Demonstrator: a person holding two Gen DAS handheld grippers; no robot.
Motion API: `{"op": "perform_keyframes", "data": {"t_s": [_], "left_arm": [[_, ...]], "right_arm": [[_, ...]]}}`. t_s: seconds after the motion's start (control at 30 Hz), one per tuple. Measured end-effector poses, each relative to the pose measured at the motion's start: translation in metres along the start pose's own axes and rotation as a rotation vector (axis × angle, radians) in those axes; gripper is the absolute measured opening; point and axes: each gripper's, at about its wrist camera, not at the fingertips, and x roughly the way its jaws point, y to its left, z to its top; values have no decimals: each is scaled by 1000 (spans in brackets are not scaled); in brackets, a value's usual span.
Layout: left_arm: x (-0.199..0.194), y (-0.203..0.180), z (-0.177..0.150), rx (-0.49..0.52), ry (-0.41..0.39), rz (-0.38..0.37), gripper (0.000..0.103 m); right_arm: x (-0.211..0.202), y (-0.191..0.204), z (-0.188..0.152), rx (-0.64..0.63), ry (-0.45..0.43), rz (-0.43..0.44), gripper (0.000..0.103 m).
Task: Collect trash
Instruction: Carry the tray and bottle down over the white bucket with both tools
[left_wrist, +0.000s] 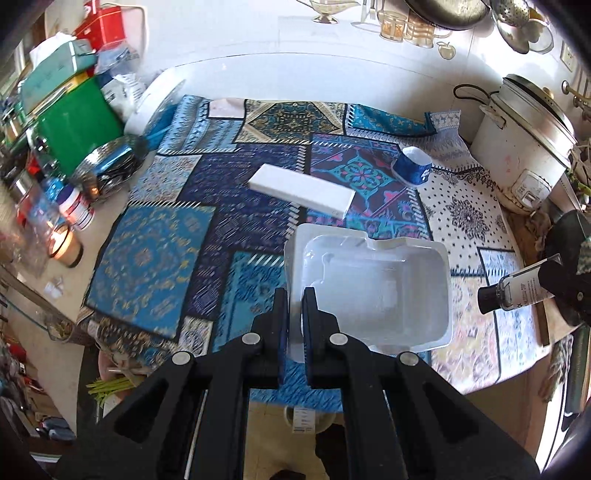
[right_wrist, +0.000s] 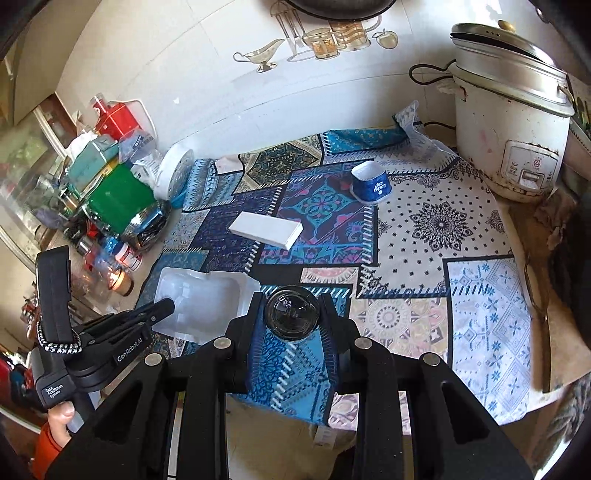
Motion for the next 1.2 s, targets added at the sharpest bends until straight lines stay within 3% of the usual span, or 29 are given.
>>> {"op": "perform_keyframes", "data": {"t_s": [0.37,0.63,0.9,1.2], "left_arm": [[-44,76,-111,25,40,16,6],[-33,101,-181,53,148,38,6],[42,90,-248,68,308,38,6],[190,69,-335,38,427,68,6]], "right_arm": [[-6,68,-101,38,41,-56,26],[8,71,-167,103,145,-78,26],[52,26,-223,158,264,-122,26],[170,-68,-299,229,395,-148,26]]}}
